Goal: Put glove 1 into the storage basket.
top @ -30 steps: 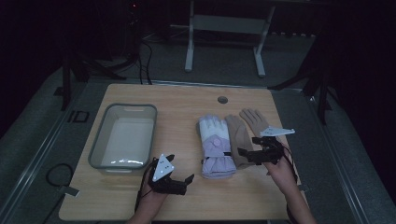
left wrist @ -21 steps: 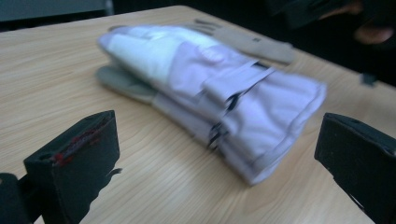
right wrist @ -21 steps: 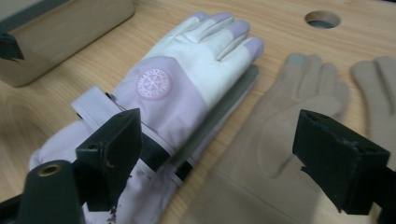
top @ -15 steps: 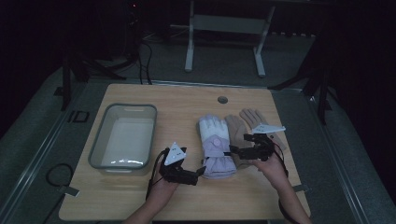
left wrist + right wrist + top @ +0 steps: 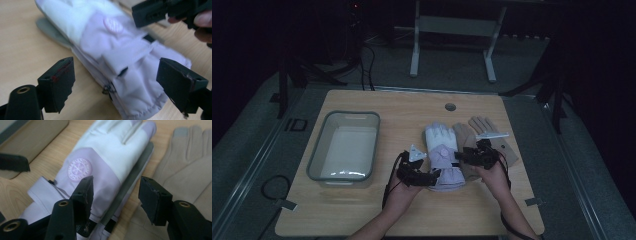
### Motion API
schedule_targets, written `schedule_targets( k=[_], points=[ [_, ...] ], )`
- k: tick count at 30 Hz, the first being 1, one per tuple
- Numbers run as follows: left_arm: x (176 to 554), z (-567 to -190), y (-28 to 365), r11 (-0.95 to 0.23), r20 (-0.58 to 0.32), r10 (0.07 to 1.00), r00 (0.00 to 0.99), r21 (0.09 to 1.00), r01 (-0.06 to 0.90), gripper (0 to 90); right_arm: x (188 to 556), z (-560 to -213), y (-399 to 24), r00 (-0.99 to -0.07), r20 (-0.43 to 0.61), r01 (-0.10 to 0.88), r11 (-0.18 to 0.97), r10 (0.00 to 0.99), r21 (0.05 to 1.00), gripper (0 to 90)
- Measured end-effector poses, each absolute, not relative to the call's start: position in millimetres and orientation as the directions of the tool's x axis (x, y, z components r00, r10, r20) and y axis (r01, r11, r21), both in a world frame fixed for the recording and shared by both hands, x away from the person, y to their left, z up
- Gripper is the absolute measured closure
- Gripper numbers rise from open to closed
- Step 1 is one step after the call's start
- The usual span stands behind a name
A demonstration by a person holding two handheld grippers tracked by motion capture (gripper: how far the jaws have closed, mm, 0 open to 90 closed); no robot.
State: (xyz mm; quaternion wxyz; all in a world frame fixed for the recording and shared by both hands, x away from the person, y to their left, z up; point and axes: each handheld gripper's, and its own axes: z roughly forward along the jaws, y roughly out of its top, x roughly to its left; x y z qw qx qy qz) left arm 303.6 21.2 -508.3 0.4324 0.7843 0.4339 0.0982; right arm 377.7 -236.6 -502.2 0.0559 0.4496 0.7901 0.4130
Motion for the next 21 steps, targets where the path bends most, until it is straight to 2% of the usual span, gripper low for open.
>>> schedule_targets(
  k=[3, 6, 7, 10, 11, 14, 17, 21],
  points=[
    [305, -519, 17, -0.268, -0.242, 0.765, 0.597, 0.723, 0.637, 16.2, 379, -511, -234, -0.580, 0.303, 0.690, 0.258, 0.756, 0.677, 42.1],
    [306, -528, 16, -0.270, -0.257, 0.770, 0.584, 0.697, 0.664, 21.2, 381, -519, -231, -0.571, 0.317, 0.711, 0.264, 0.757, 0.652, 42.1],
    [309, -539, 18, -0.261, -0.302, 0.761, 0.574, 0.668, 0.697, 22.4, 383, -526, -230, -0.567, 0.333, 0.731, 0.274, 0.753, 0.625, 41.7],
    [311, -548, 20, -0.254, -0.337, 0.747, 0.573, 0.651, 0.715, 24.6, 387, -536, -226, -0.556, 0.325, 0.756, 0.304, 0.764, 0.579, 40.0],
    [312, -549, 21, -0.261, -0.341, 0.739, 0.581, 0.650, 0.713, 25.1, 389, -537, -226, -0.545, 0.352, 0.773, 0.294, 0.761, 0.562, 40.1],
    [314, -551, 21, -0.270, -0.352, 0.729, 0.587, 0.641, 0.719, 28.6, 394, -540, -227, -0.553, 0.392, 0.786, 0.303, 0.735, 0.539, 45.3],
    [314, -554, 21, -0.276, -0.351, 0.725, 0.592, 0.639, 0.718, 29.5, 397, -544, -230, -0.545, 0.462, 0.807, 0.287, 0.700, 0.516, 54.9],
    [314, -556, 21, -0.278, -0.347, 0.719, 0.603, 0.651, 0.706, 30.1, 398, -549, -232, -0.548, 0.501, 0.809, 0.272, 0.670, 0.521, 58.8]
  ],
)
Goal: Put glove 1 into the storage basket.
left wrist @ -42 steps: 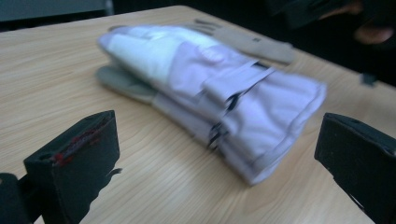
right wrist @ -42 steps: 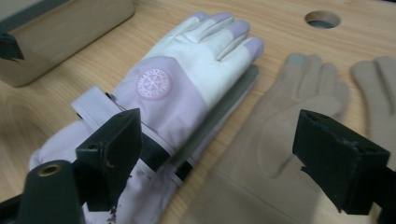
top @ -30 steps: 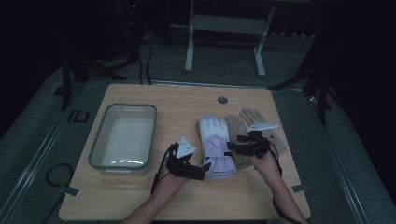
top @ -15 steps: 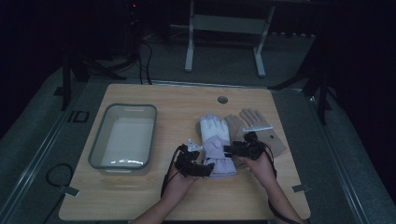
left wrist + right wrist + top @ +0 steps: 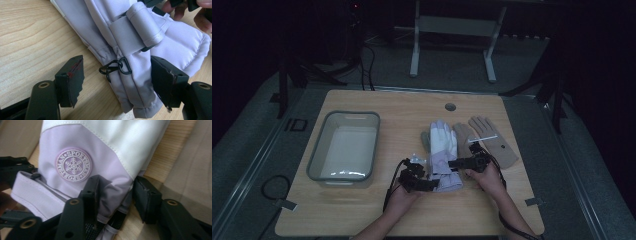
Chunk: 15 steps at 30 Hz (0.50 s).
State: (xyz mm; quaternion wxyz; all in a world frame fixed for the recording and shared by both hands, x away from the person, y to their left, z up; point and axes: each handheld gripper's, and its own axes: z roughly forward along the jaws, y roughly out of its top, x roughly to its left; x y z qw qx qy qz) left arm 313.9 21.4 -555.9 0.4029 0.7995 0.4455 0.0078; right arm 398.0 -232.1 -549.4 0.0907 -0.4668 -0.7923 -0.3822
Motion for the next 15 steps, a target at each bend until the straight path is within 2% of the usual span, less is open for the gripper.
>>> schedule_targets(
  k=[3, 5, 7, 11, 15],
  points=[
    [314, -556, 21, -0.296, -0.335, 0.712, 0.616, 0.653, 0.697, 31.3, 398, -550, -231, -0.548, 0.508, 0.811, 0.273, 0.665, 0.517, 63.9],
    [315, -556, 21, -0.303, -0.351, 0.696, 0.627, 0.647, 0.699, 36.5, 397, -547, -228, -0.565, 0.478, 0.796, 0.293, 0.672, 0.529, 69.6],
    [316, -556, 21, -0.303, -0.373, 0.683, 0.628, 0.637, 0.708, 42.3, 391, -542, -221, -0.594, 0.404, 0.764, 0.331, 0.696, 0.554, 74.1],
    [320, -557, 23, -0.301, -0.418, 0.656, 0.628, 0.619, 0.726, 51.4, 378, -533, -206, -0.625, 0.242, 0.701, 0.397, 0.743, 0.592, 77.0],
    [323, -555, 25, -0.310, -0.444, 0.639, 0.628, 0.599, 0.739, 59.7, 372, -530, -197, -0.632, 0.156, 0.668, 0.431, 0.759, 0.607, 78.4]
  ],
)
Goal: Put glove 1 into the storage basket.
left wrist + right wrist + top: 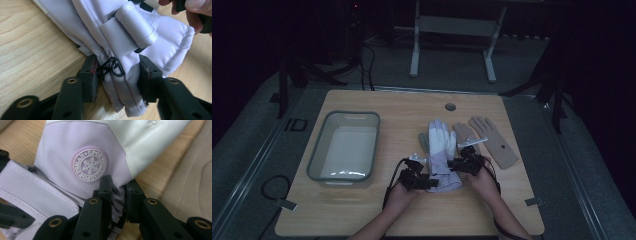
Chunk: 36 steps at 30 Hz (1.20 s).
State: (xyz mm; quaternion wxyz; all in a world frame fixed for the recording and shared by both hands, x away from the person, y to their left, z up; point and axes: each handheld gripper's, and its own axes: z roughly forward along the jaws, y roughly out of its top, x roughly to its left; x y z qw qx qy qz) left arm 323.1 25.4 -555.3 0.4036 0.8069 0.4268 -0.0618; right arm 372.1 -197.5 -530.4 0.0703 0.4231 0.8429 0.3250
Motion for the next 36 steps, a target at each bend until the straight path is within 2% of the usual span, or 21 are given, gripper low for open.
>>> schedule_targets(
  k=[4, 10, 23, 36],
  points=[
    [322, -553, 25, -0.309, -0.435, 0.644, 0.630, 0.605, 0.734, 67.8, 370, -528, -194, -0.628, 0.127, 0.662, 0.441, 0.768, 0.607, 79.4],
    [323, -550, 25, -0.314, -0.432, 0.646, 0.629, 0.601, 0.735, 73.1, 367, -527, -195, -0.615, 0.123, 0.659, 0.422, 0.778, 0.623, 79.9],
    [328, -529, 31, -0.371, -0.394, 0.649, 0.651, 0.582, 0.723, 75.2, 361, -513, -191, -0.607, 0.124, 0.643, 0.393, 0.785, 0.657, 80.6],
    [334, -490, 48, -0.434, -0.344, 0.627, 0.699, 0.591, 0.680, 75.2, 360, -482, -177, -0.616, 0.116, 0.615, 0.384, 0.779, 0.689, 80.6]
  ],
)
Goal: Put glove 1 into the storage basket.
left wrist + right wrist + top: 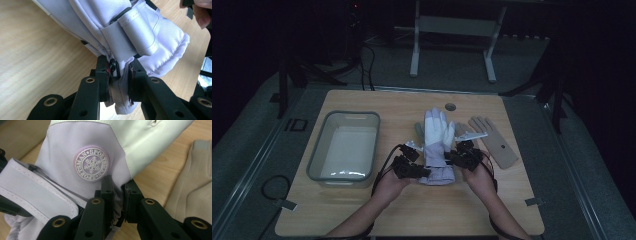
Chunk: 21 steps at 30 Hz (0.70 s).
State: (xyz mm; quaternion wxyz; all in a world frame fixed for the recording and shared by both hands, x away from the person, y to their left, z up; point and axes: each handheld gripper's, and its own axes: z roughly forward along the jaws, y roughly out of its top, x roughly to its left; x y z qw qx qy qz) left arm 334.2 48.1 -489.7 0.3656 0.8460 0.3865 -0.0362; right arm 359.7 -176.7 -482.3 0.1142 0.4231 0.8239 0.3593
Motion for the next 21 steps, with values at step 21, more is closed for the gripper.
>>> schedule_targets(
  k=[21],
  points=[
    [354, -437, 100, -0.485, -0.287, 0.617, 0.733, 0.594, 0.641, 75.0, 374, -431, -132, -0.628, 0.130, 0.576, 0.346, 0.767, 0.741, 80.7]
  ],
)
